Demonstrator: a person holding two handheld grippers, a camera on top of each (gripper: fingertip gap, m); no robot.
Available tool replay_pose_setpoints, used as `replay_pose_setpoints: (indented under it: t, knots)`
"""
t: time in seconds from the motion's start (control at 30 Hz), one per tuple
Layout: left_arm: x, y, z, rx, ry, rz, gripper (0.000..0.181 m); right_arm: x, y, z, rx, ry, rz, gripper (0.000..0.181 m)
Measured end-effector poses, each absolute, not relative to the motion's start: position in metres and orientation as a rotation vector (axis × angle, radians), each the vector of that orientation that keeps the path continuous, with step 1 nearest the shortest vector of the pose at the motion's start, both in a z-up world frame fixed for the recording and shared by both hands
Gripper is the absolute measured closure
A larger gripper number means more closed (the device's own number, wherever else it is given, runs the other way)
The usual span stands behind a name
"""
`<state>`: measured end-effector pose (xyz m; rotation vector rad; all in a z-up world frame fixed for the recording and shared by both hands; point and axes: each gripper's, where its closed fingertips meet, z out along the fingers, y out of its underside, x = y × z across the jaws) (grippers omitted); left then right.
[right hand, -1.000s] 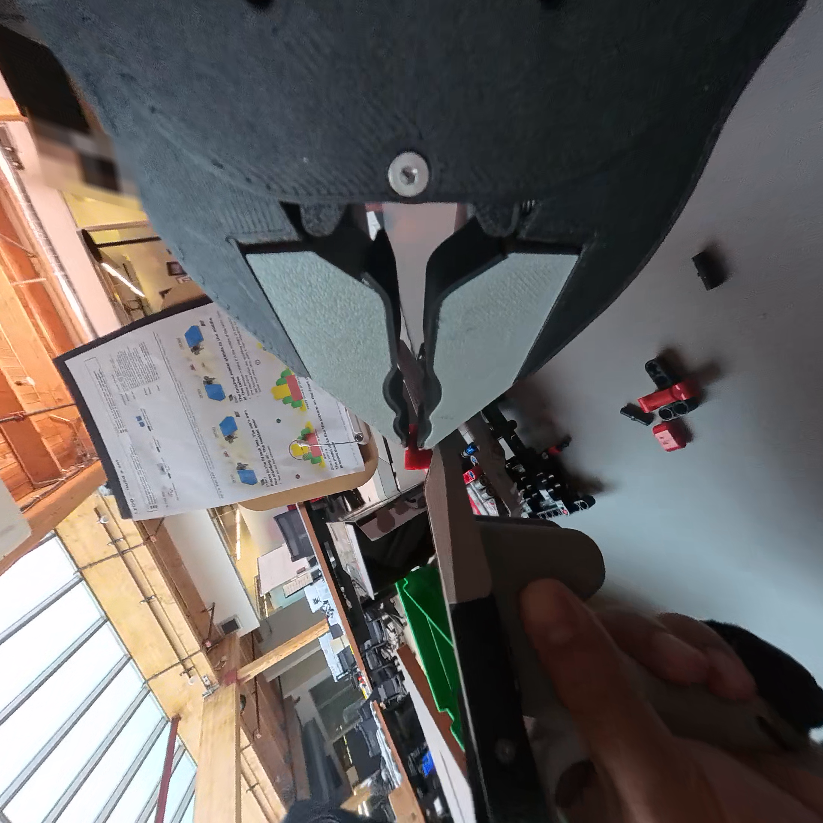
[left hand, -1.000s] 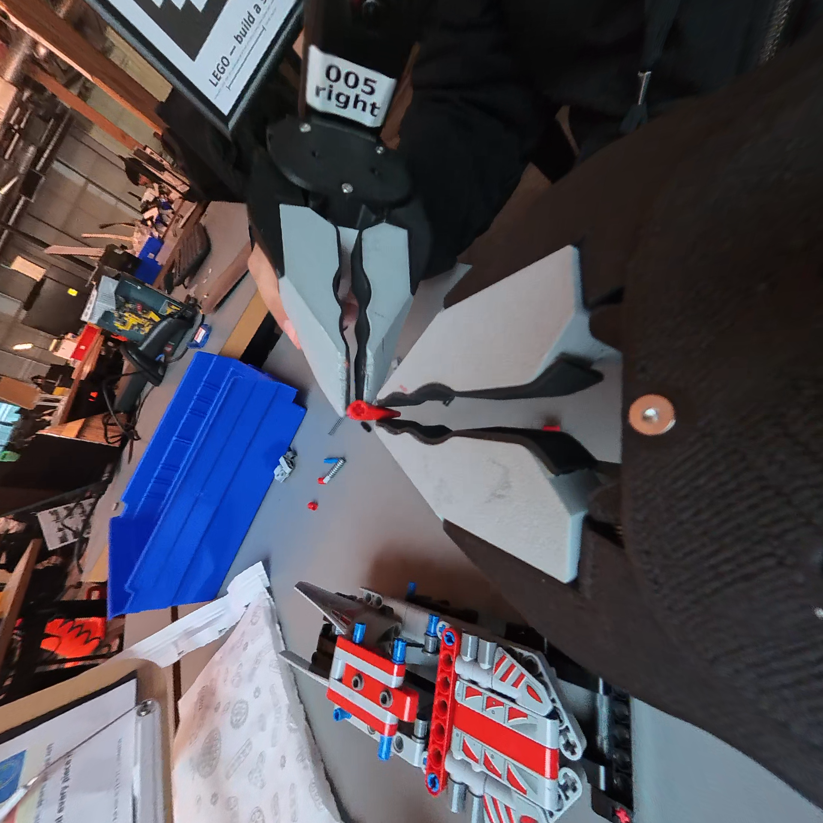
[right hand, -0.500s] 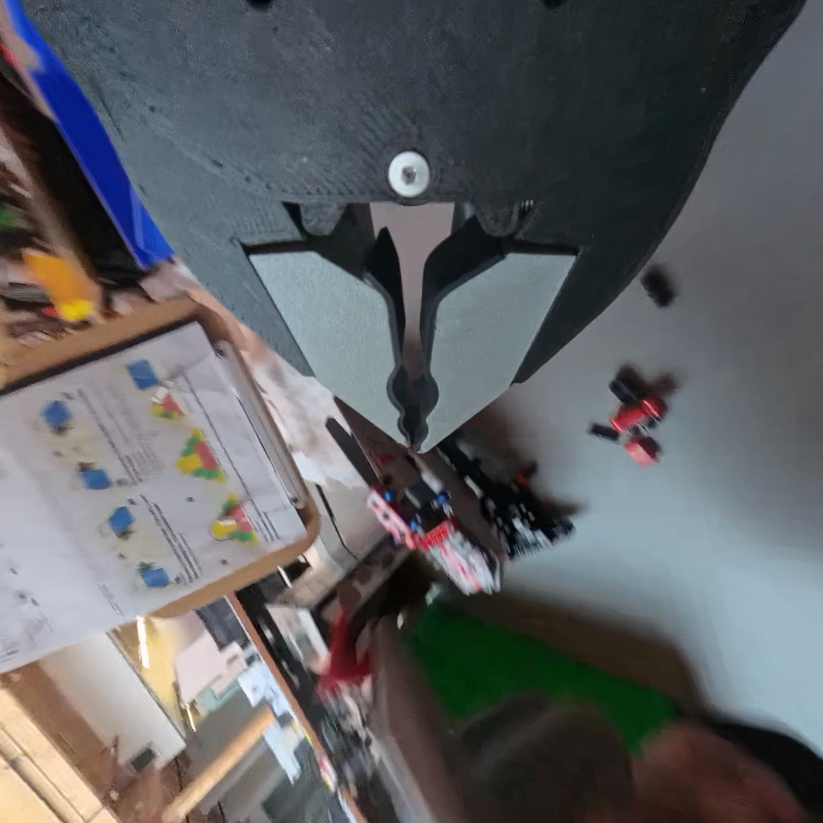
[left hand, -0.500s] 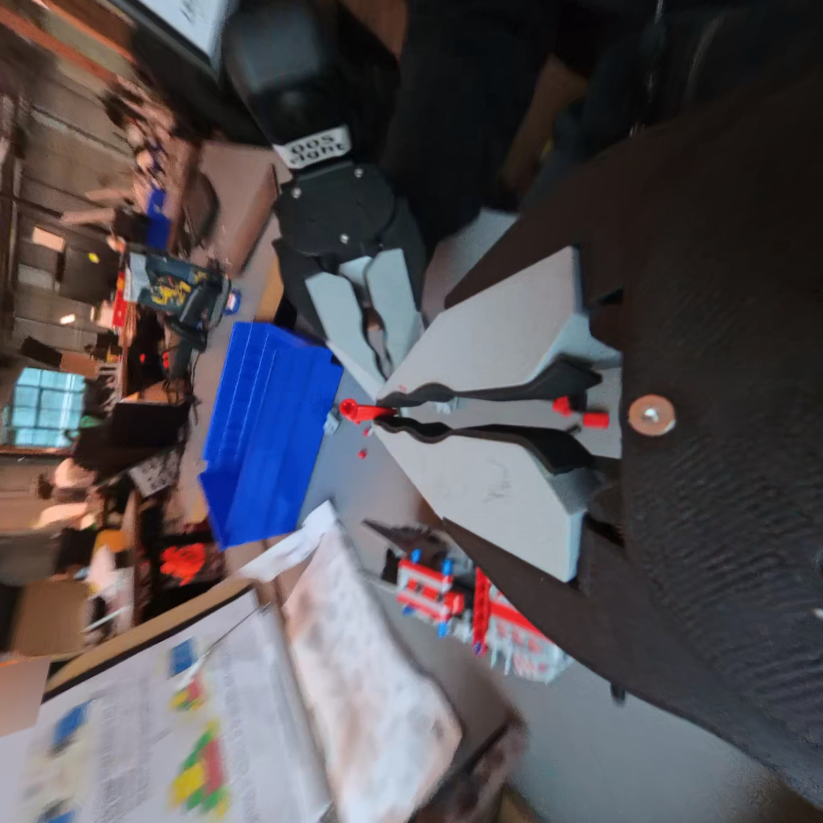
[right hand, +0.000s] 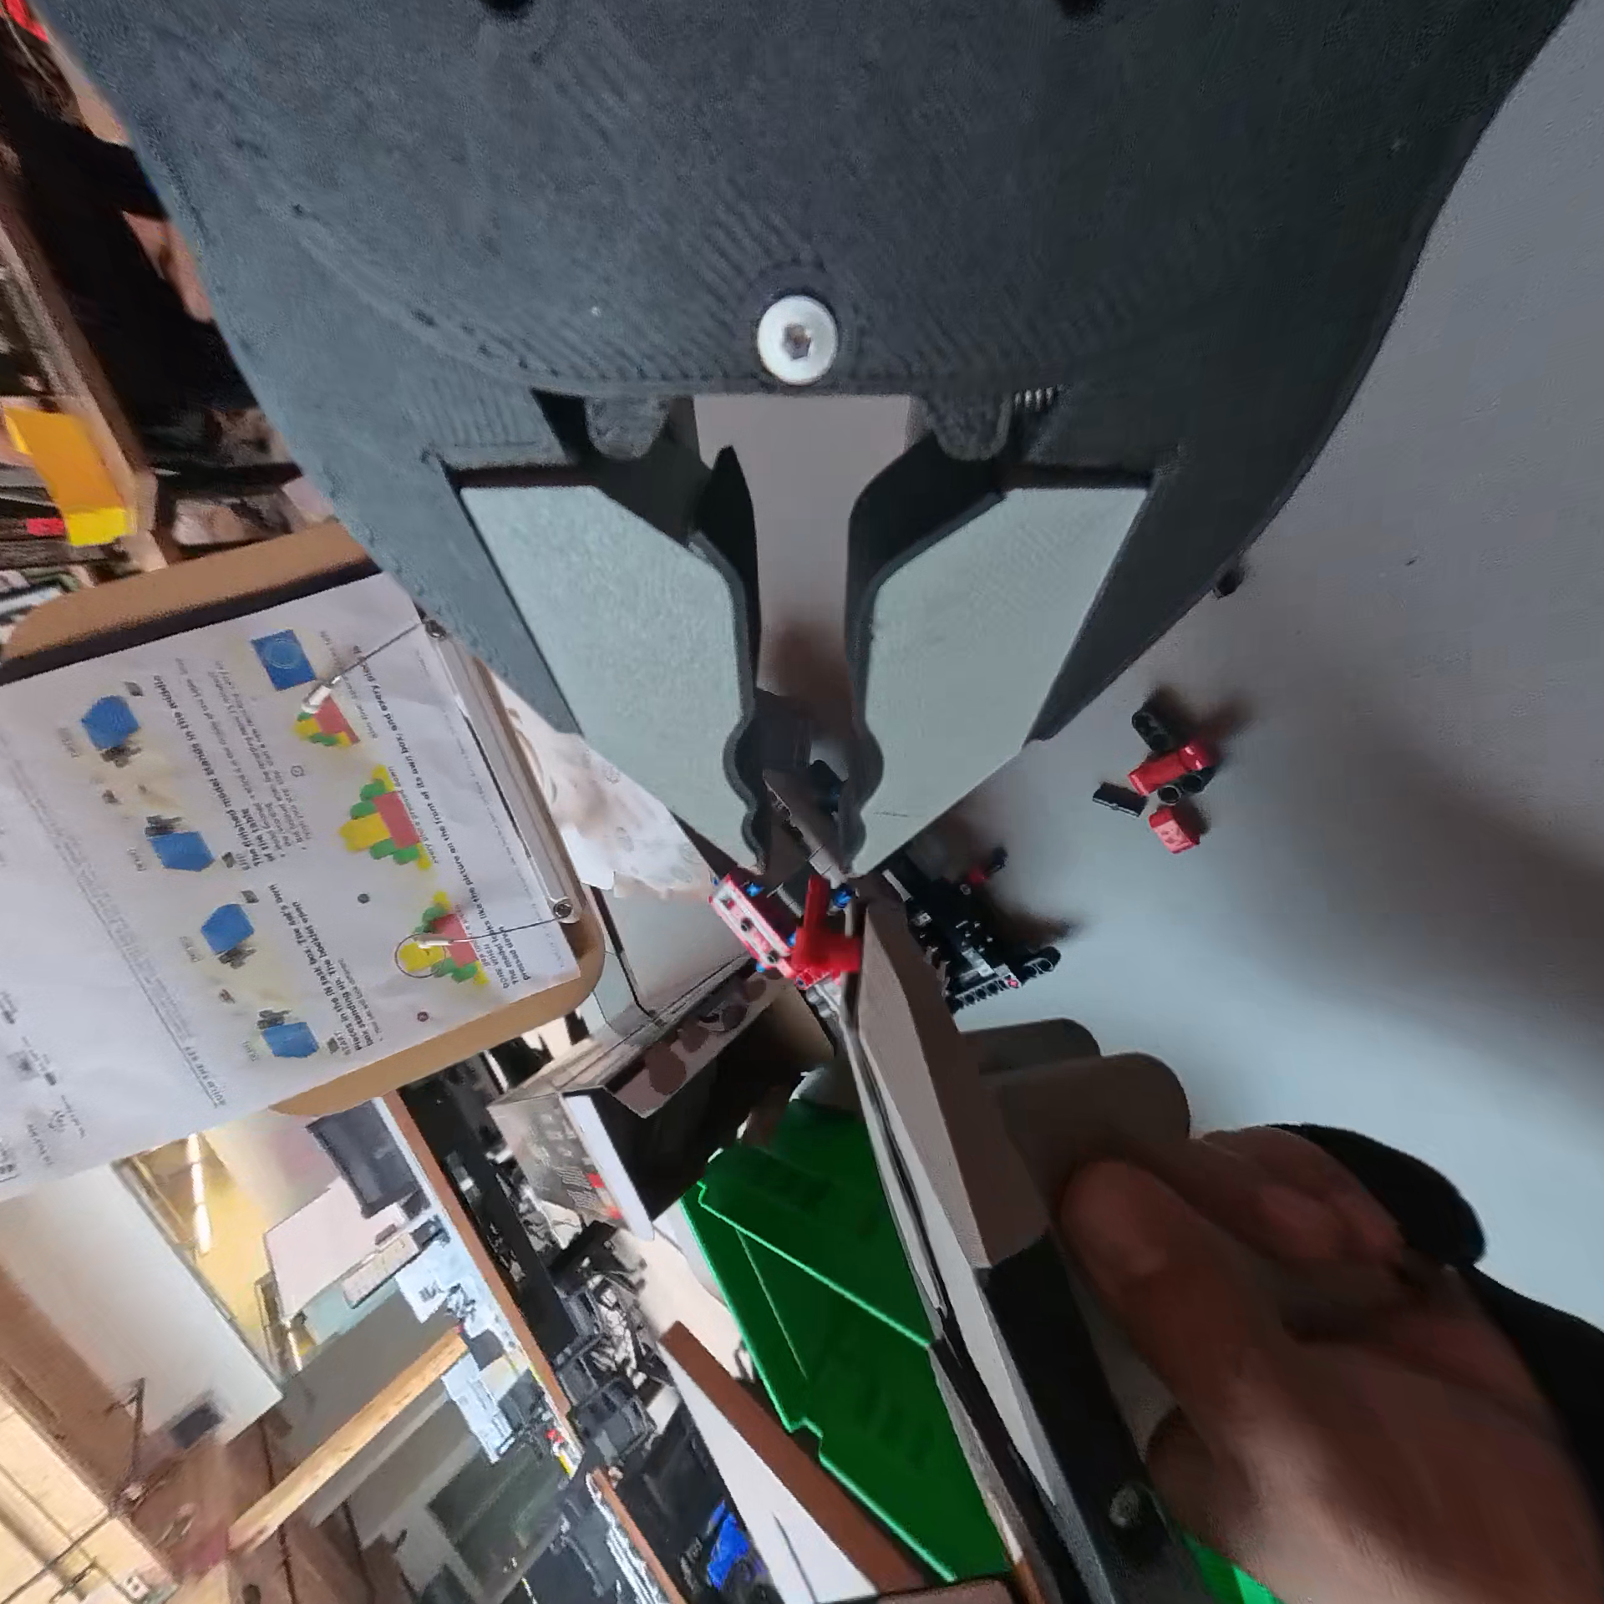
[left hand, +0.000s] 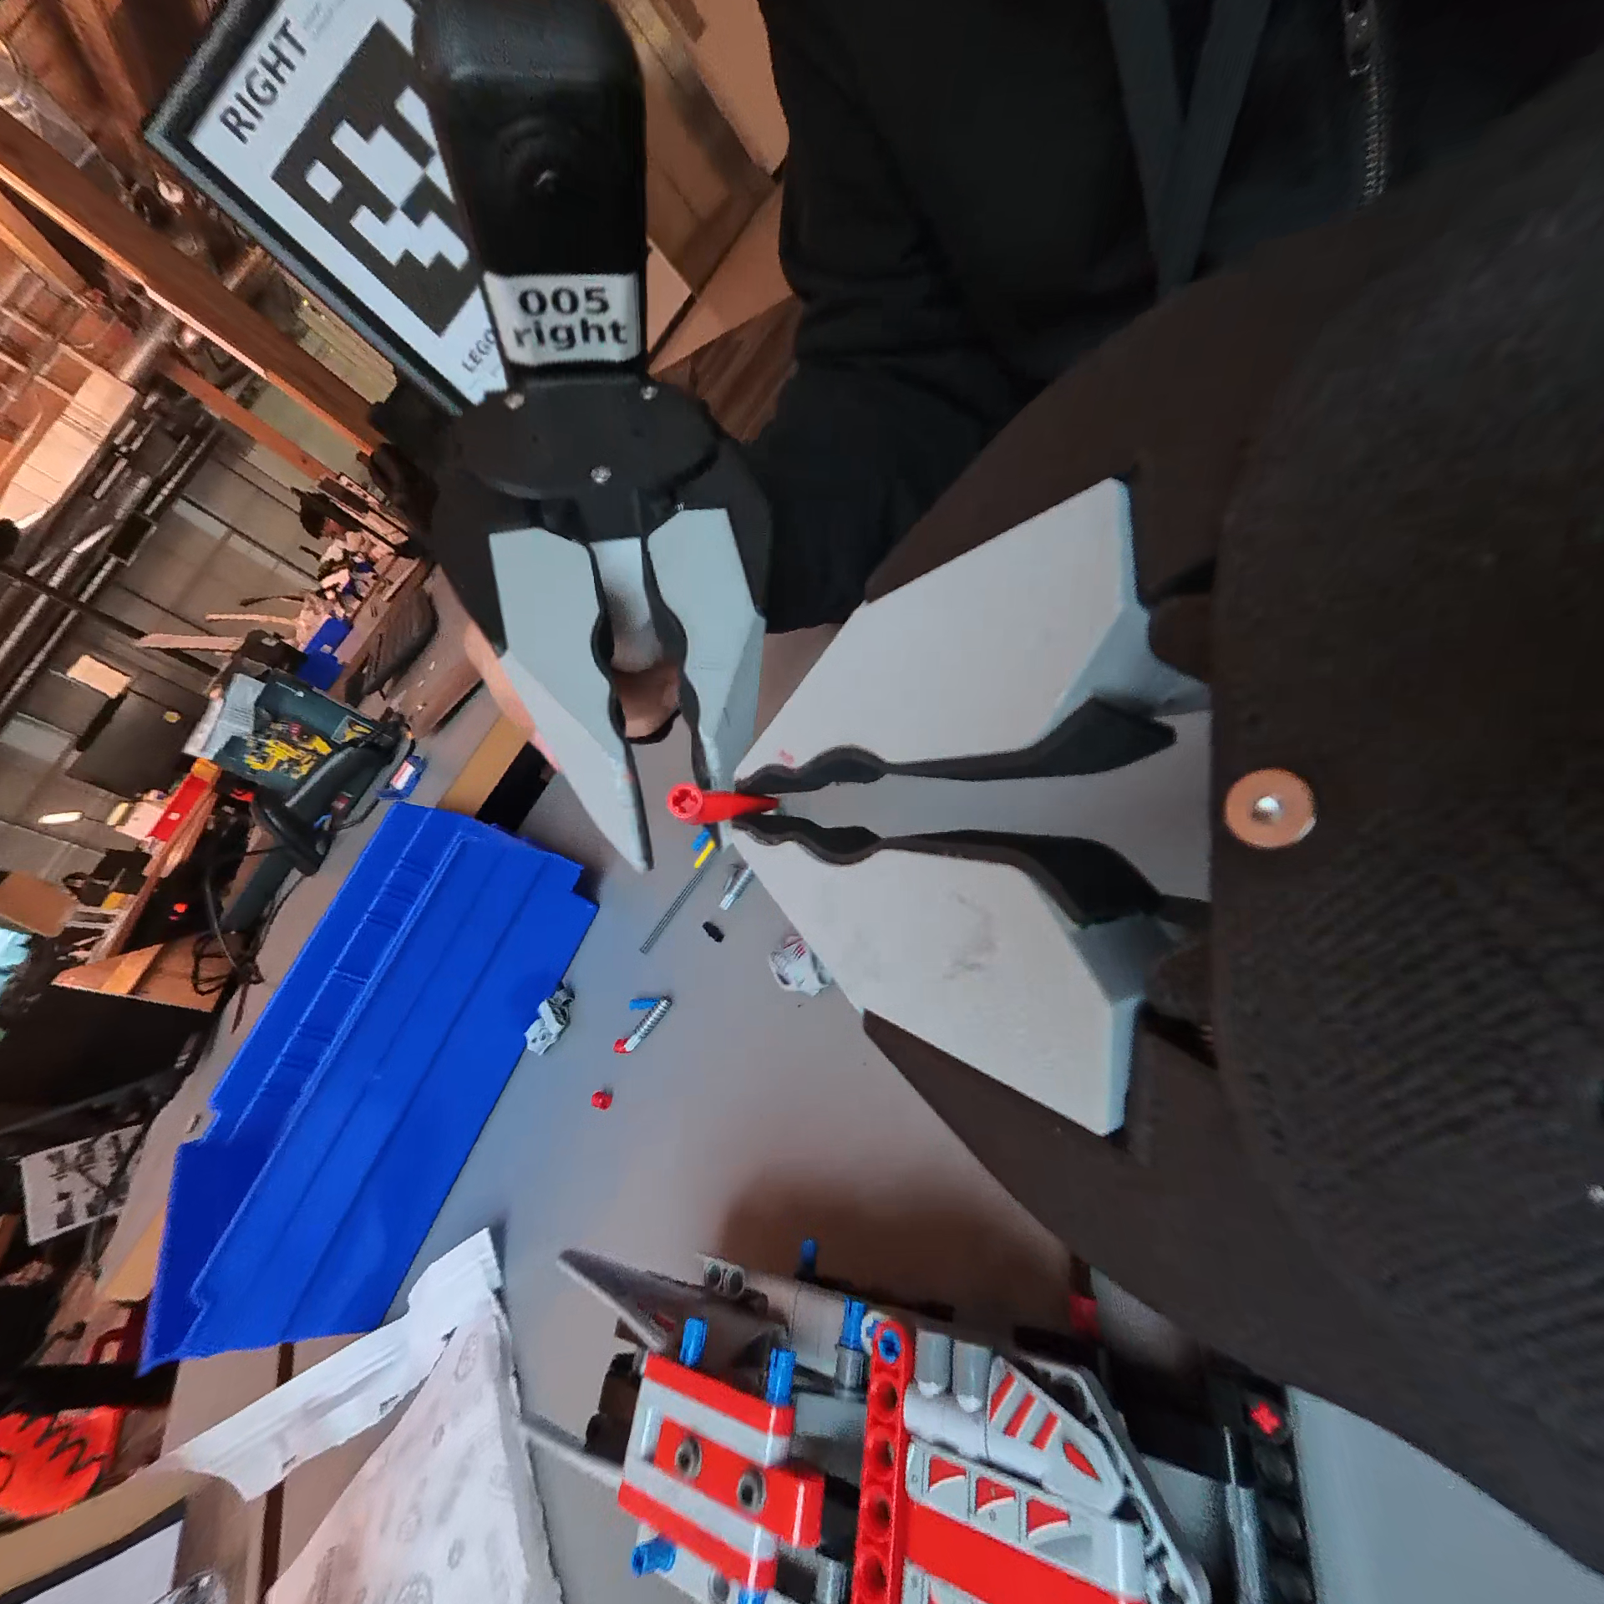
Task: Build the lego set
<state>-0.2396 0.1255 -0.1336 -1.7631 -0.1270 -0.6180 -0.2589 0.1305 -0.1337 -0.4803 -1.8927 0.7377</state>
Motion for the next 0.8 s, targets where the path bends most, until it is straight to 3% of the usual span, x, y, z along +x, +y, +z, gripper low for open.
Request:
replay_pose_setpoints:
  t: [0.1,0.8]
  knots:
    - [-0.238,0.127,-0.136,-1.769,-0.151,-0.628,0.178,-0.260,0.128,-0.137,-0.475,-1.889,0.726,0.180]
    - [-0.237,0.124,-0.126,-1.730,-0.093,-0.575,0.177,-0.255,0.128,-0.127,-0.252,-1.764,0.526,0.181]
